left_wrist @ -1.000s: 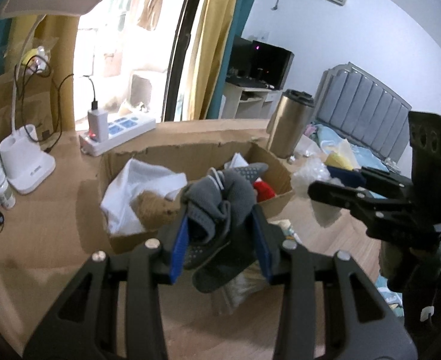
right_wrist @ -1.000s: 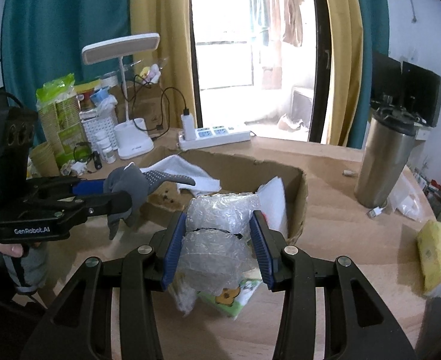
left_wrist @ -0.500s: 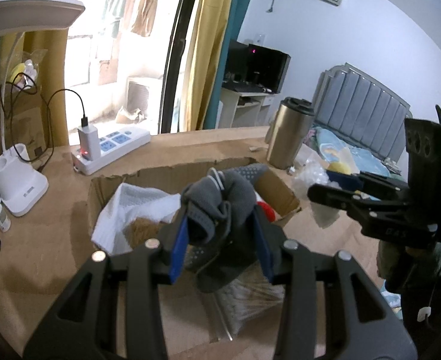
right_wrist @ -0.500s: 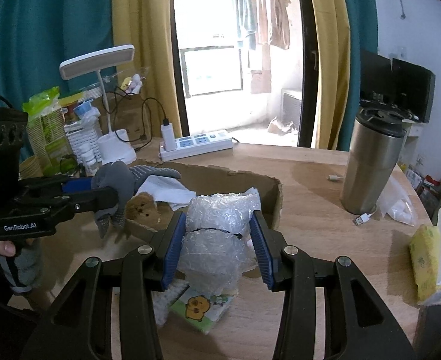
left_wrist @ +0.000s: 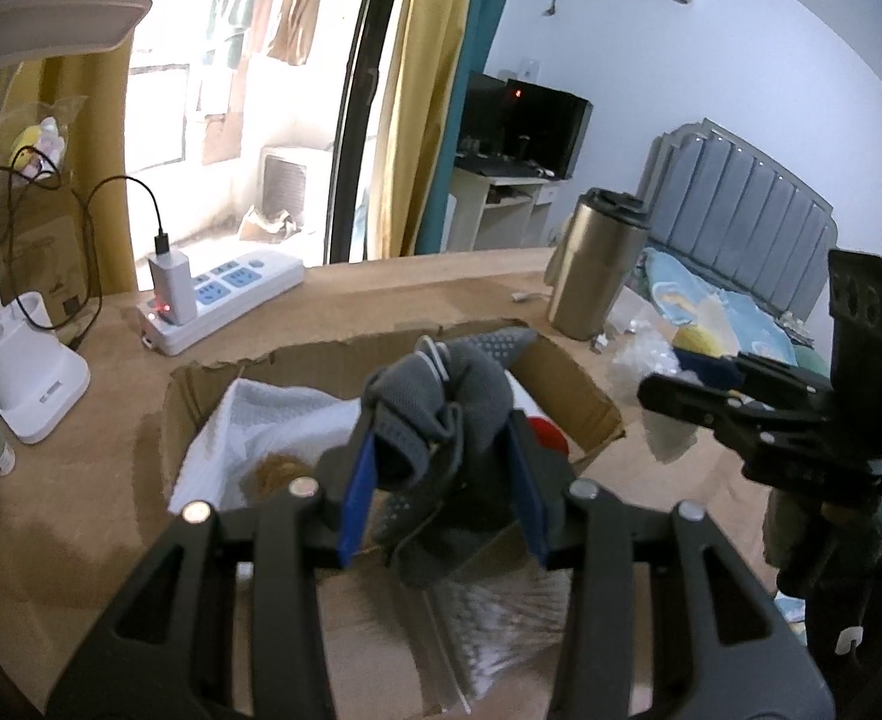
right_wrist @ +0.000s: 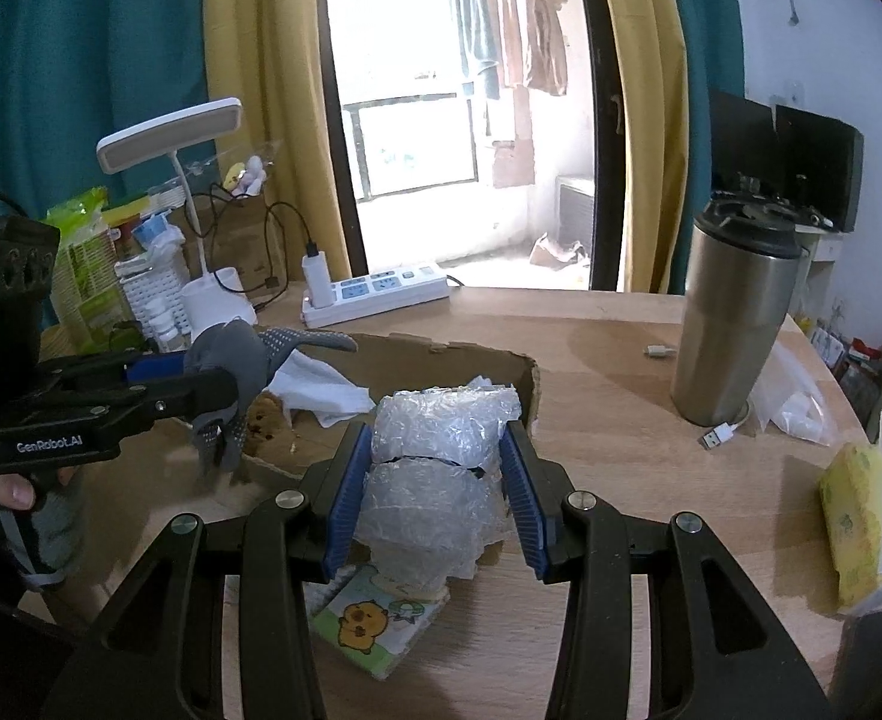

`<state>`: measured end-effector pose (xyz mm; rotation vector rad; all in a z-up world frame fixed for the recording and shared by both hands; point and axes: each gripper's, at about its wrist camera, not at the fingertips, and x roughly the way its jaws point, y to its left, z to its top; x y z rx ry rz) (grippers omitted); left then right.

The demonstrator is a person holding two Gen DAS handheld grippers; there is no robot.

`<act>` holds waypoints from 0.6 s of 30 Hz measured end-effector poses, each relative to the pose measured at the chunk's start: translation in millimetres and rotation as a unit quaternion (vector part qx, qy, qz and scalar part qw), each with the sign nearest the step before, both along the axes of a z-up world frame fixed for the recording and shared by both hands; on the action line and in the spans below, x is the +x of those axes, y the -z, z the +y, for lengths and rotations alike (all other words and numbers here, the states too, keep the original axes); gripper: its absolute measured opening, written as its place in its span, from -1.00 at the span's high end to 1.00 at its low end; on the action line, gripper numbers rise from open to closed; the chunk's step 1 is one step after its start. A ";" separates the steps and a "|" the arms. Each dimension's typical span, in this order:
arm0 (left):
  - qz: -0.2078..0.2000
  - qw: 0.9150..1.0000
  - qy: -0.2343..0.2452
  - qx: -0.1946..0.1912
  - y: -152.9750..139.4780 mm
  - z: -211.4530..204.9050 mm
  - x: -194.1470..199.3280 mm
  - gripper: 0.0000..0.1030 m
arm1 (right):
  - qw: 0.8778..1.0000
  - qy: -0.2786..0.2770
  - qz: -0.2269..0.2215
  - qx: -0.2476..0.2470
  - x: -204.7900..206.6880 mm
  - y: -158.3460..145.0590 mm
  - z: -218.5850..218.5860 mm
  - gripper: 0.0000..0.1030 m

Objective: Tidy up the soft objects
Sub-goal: 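Carry the glove and bubble wrap over the box and open both grippers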

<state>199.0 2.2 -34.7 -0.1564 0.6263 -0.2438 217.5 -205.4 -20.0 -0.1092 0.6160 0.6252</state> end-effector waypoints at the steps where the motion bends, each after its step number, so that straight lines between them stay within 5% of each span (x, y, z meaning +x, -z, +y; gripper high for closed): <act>1: 0.001 1.000 0.000 0.001 0.3 -0.9 1.2 0.15 | 1.000 0.002 0.001 0.002 1.2 0.8 -2.0 0.11; 18: 0.022 1.000 0.019 0.003 19.8 -19.9 39.9 0.14 | 0.999 0.030 0.010 0.011 23.2 10.3 -25.1 0.11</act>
